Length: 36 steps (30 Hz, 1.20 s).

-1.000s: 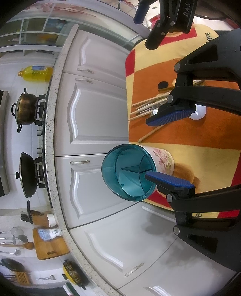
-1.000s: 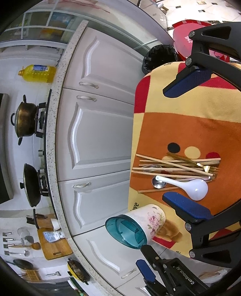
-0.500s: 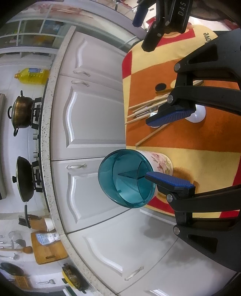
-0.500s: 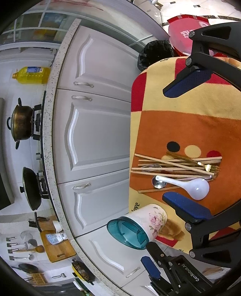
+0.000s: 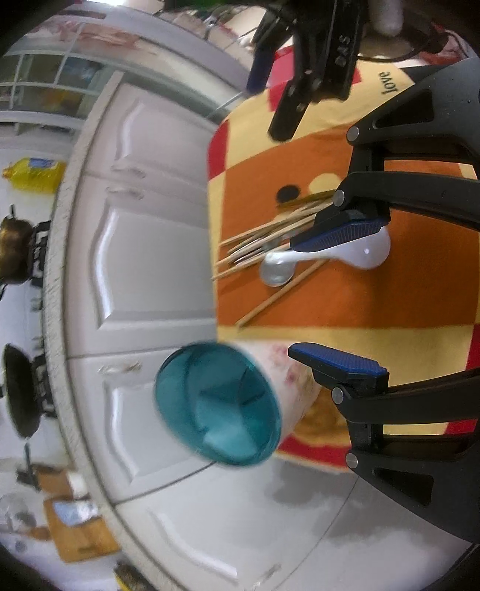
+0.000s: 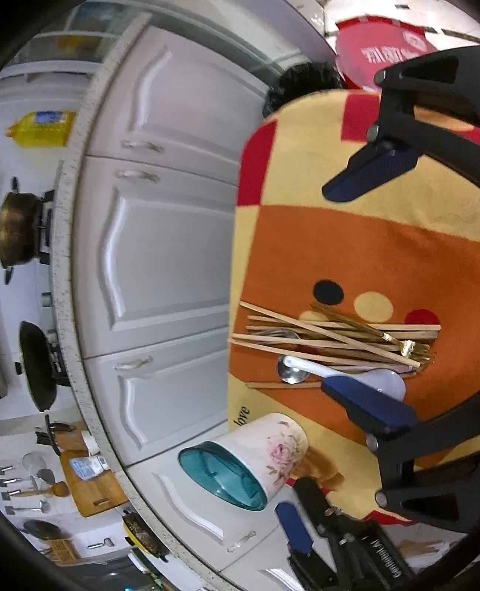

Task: Organize utensils
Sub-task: 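Grasp the white ceramic spoon with the left tool while the right tool reaches the chopsticks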

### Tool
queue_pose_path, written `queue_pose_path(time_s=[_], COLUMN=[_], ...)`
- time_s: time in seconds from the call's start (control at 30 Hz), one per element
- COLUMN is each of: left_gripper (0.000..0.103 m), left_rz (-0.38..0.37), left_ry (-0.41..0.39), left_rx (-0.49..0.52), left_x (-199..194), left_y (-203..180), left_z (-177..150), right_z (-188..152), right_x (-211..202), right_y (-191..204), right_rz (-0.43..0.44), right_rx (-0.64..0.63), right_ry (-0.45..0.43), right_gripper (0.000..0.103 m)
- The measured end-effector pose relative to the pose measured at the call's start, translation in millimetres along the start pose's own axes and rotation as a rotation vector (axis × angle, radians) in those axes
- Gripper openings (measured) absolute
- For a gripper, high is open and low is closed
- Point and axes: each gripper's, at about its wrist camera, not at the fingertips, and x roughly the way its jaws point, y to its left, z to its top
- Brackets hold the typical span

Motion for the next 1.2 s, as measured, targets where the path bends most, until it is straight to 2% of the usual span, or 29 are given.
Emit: queue_pose_path(time_s=[0.03,0.2,0.3,0.37,0.43,0.6,0.83,0.97,1.0,1.03,1.2], left_gripper=[0.051,0.050,0.048,0.047,0.044,0.039,0.038,0.024,0.016,0.012,0.012], left_rz=[-0.018,-0.079,-0.095,-0.096,-0.094,-0.074,-0.085,-0.117,-0.129,-0.137,-0.148], left_ry=[0.018,0.123,0.148,0.147,0.155,0.212,0.254,0.268,0.269,0.269,0.248], left_rx=[0.006,0.012,0.029,0.046,0.066,0.080,0.066,0.056,0.052,0.051,0.050], left_x=[6.7,47.6,66.7,74.7,86.1,118.1,139.1,148.6,148.9,148.2,132.6], left_y=[-2.4,-8.9,-16.3,-21.8,-27.2,-31.6,-28.3,-29.5,-29.5,-29.7,-28.7], left_z=[-1.1,-1.9,2.9,7.4,12.7,17.1,21.4,23.4,24.3,25.1,22.7], right_z=[-0.9,-6.4,-9.3,-11.2,-12.8,-16.1,-15.5,-15.7,-15.5,-14.7,-10.4], right_x=[3.3,15.6,18.8,21.6,25.8,40.5,56.0,62.9,64.3,65.5,73.4], right_y=[-2.1,-17.1,-26.5,-34.3,-39.3,-48.4,-47.4,-43.8,-42.8,-42.4,-36.3], right_rz=[0.017,0.044,0.053,0.066,0.080,0.120,0.170,0.184,0.191,0.196,0.215], right_rx=[0.011,0.061,0.087,0.108,0.121,0.137,0.140,0.136,0.135,0.136,0.126], right_ry=[0.009,0.034,0.043,0.051,0.059,0.092,0.120,0.132,0.135,0.137,0.141], right_gripper=[0.081,0.080,0.079,0.078,0.068,0.061,0.060,0.060,0.059,0.056,0.043])
